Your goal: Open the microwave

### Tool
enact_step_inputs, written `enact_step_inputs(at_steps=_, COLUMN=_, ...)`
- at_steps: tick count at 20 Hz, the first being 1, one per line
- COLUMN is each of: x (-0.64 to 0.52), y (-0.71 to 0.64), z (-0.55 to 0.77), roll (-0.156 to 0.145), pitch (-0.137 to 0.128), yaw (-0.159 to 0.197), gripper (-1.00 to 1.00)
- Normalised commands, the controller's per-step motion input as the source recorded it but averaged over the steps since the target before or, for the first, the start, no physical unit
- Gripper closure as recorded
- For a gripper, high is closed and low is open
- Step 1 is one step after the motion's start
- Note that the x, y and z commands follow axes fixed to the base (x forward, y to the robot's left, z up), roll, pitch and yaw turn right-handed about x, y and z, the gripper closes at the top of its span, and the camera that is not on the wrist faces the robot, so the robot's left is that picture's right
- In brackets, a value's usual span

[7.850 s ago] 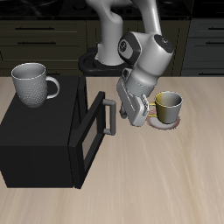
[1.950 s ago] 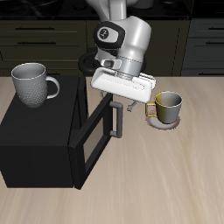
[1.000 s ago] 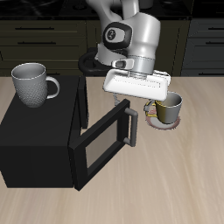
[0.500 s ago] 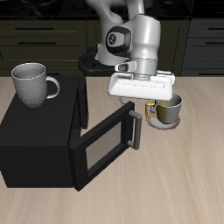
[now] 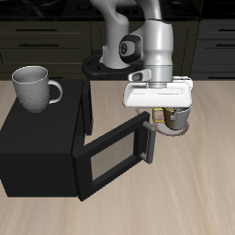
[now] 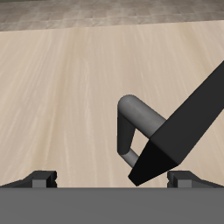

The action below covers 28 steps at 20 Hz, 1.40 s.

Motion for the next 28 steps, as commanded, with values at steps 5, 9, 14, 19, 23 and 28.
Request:
enact_step_inputs(at_steps=5, x=0.14, y=0.08, z=0.07, roll=0.039, pitch=-0.003, yaw=0.023, gripper=-1.00)
enact_step_inputs(at_steps=9, x=0.21, y=0.03, z=-0.06, roll=0.019, pitch=0.038, yaw=0.031, gripper=-1.00)
enact_step_inputs(at_steps=14, x=0.08, y=0.02, z=-0.03, roll=0.015, pitch=0.007, yaw=0.018, gripper=-1.00)
enact_step_inputs(at_steps=19, x=0.24, y=0.22, z=-0.03, roll=0.046, pitch=0.004, yaw=0.048, gripper=-1.00)
enact_step_inputs(at_steps=23, x=0.14, y=0.04, z=0.06, roll=0.026, pitch=0.002, yaw=0.009, gripper=-1.00)
enact_step_inputs(at_steps=28, x=0.14, y=0.03, z=0.05, roll=0.031, pitch=-0.019, yaw=0.028, gripper=-1.00)
